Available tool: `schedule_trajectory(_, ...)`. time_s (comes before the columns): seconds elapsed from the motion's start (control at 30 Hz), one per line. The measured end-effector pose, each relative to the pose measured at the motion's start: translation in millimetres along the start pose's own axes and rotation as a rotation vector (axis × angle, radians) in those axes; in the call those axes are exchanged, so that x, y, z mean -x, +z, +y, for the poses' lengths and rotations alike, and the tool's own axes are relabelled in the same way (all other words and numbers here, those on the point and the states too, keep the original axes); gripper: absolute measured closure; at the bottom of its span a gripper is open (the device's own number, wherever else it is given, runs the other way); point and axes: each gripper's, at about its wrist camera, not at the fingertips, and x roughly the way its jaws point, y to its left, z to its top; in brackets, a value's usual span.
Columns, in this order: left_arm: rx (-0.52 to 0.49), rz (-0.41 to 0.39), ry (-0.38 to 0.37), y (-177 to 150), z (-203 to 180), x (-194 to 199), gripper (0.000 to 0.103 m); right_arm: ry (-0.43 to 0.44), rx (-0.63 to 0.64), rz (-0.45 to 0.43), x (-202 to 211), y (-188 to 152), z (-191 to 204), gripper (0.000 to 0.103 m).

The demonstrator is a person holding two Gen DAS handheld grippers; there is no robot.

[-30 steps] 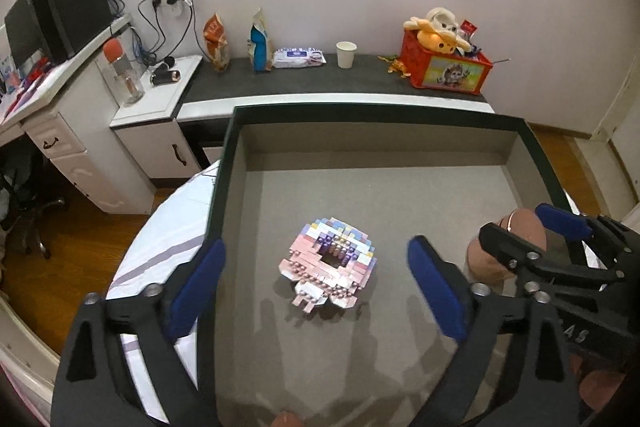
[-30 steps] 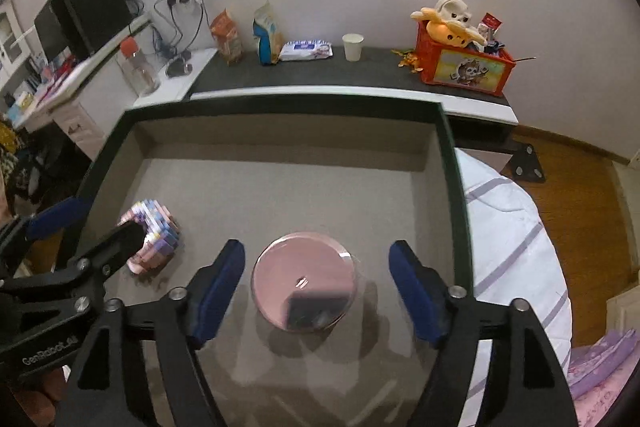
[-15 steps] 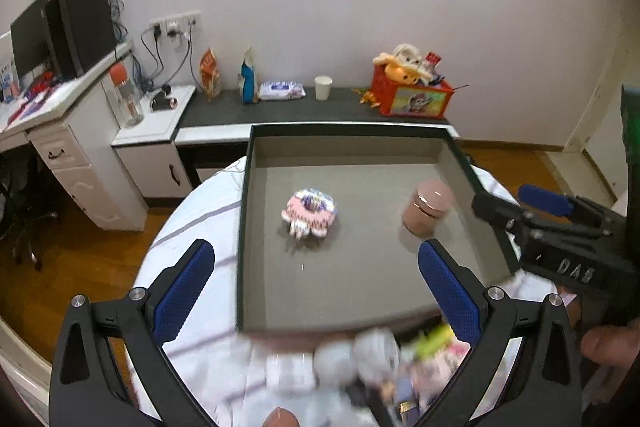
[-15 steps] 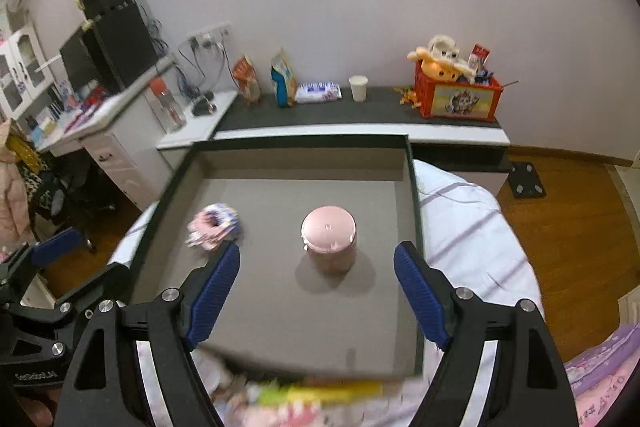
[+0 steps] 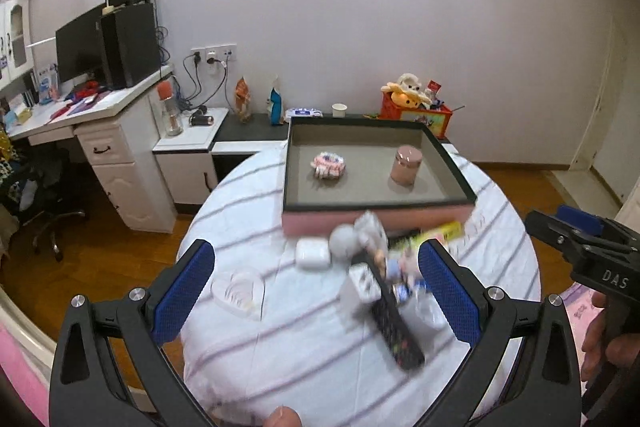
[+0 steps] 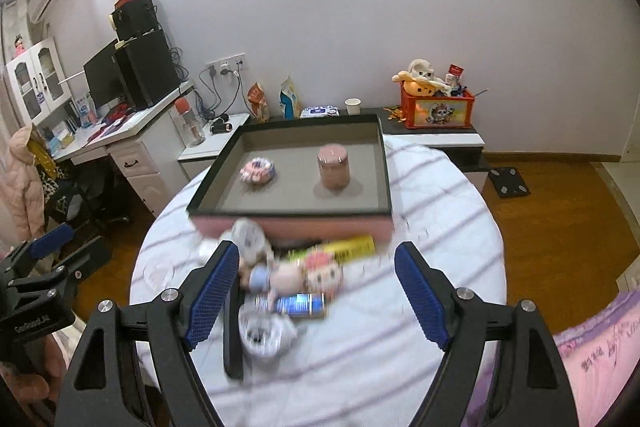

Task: Organize rigid objects
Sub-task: 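Withdraw both tools and move the left tool toward the black remote, then grasp the black remote with the left tool while the right tool grasps the white cup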

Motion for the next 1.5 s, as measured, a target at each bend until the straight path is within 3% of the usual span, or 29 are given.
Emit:
schedule_trajectory(0.23, 0.057, 0.049, -0.034, -58.1, 0.9, 16.0, 0.000, -0.013, -0.022, 0.046, 17.2, -56.8, -5.3, 0.021)
schedule_trajectory(0.4, 0.066, 0.102, -0.046, -80.7, -2.6, 13.3, 0.000, -0.015, -0.038, 0.096, 11.6, -78.2, -5.7, 0.021)
schedule_trajectory(0.8, 0.044, 0.144, -0.037, -91.1, -15.1, -9.8, 0.000, 0.027, -0.030, 0.143, -9.8, -84.8, -2.0, 0.021)
schedule_trajectory(1.0, 0.017, 0.178, -0.060, -100.1, -36.7, -33.6, 0.000, 0.013, -0.055, 0.142, -12.8, -83.3, -14.2, 0.021)
schedule_trajectory(1.2, -0.018, 0.208, -0.021, -107.0, -56.6, -71.4, 0.000, 0.004, -0.075, 0.162, -20.9, -84.6, -27.0, 0.021)
schedule_trajectory(1.4, 0.002, 0.225, -0.001, -110.9, -53.1, -98.9, 0.001, 0.001, -0.083, 0.186, -31.6, -84.9, -34.2, 0.021)
schedule_trajectory(1.5, 0.032, 0.212, -0.011, -111.3, -41.4, -101.4, 0.007, 0.005, -0.080, 0.194, -35.9, -84.2, -33.6, 0.021)
